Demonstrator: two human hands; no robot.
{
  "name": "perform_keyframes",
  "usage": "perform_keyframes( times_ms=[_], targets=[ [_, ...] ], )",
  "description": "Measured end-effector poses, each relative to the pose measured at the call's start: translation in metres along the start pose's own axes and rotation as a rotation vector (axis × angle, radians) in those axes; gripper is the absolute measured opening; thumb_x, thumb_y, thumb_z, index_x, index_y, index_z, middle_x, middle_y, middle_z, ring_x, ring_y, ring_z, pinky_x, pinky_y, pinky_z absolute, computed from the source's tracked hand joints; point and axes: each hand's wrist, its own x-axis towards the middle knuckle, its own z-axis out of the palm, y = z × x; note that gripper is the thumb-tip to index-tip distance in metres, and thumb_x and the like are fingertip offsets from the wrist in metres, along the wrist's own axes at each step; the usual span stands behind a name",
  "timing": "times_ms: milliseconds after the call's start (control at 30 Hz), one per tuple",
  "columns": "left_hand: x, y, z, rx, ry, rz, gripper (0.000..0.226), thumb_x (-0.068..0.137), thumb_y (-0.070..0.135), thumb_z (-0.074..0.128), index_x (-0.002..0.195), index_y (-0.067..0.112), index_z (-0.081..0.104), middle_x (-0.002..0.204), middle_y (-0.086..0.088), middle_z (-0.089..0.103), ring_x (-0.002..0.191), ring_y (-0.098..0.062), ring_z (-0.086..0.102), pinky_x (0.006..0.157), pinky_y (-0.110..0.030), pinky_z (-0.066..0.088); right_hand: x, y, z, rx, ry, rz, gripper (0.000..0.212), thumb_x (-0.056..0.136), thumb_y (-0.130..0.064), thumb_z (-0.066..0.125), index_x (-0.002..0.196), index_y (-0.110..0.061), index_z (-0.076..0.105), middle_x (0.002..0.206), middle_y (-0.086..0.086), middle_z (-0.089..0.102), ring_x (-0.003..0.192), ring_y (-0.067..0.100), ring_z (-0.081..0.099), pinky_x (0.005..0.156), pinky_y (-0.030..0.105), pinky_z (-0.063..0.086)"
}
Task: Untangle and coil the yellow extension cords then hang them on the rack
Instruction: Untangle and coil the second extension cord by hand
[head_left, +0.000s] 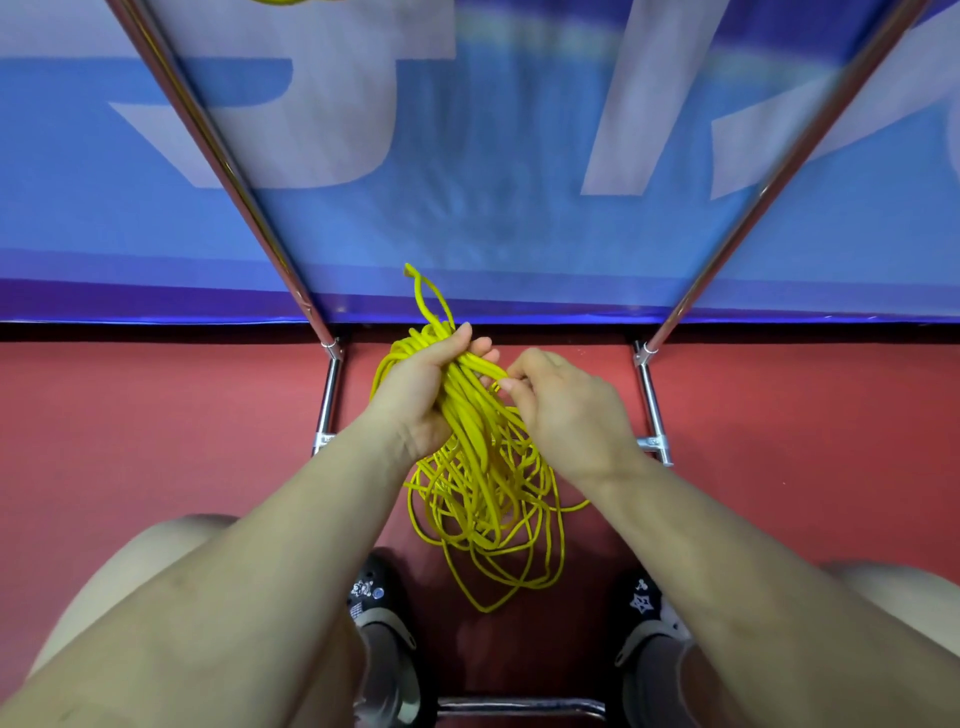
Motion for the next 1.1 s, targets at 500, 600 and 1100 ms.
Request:
perform_keyframes(
  times_ms=[500,600,1100],
  targets=[
    [0.005,0.008,-0.008,-0.062,0.042,0.067,0.023,0.094,0.020,0.054,0.073,0.010,0.056,0.057,0.003,0.060,0.057,-0.009,0.062,0.063,-0.028,0.052,0.005,0.010,-0.006,0.613,-0.639,0.271,0.034,0.098,-0.035,0.038,0.081,-0.010,0.054,0.063,-0.007,0.058,0.068,0.018,0.049,0.074,0.041,0.043],
    [0.006,0.015,-0.012,-0.127,0.106,0.094,0.023,0.094,0.020,0.054,0.073,0.012,0.055,0.056,0.004,0.057,0.053,-0.009,0.061,0.054,-0.027,0.052,0.000,0.019,-0.006,0.511,-0.746,0.275,0.033,0.096,-0.035,0.046,0.069,-0.016,0.045,0.064,0.002,0.056,0.058,0.013,0.045,0.057,0.027,0.036],
    [0.002,0.044,-0.040,-0.368,0.062,0.225,0.017,0.095,0.009,0.047,0.083,0.013,0.057,0.064,0.004,0.066,0.052,-0.007,0.059,0.070,-0.025,0.048,-0.017,0.068,-0.018,-0.031,-1.026,0.408,0.019,0.098,-0.031,0.043,0.093,-0.017,0.054,0.088,0.003,0.053,0.085,0.015,0.048,0.065,0.022,0.037]
  ],
)
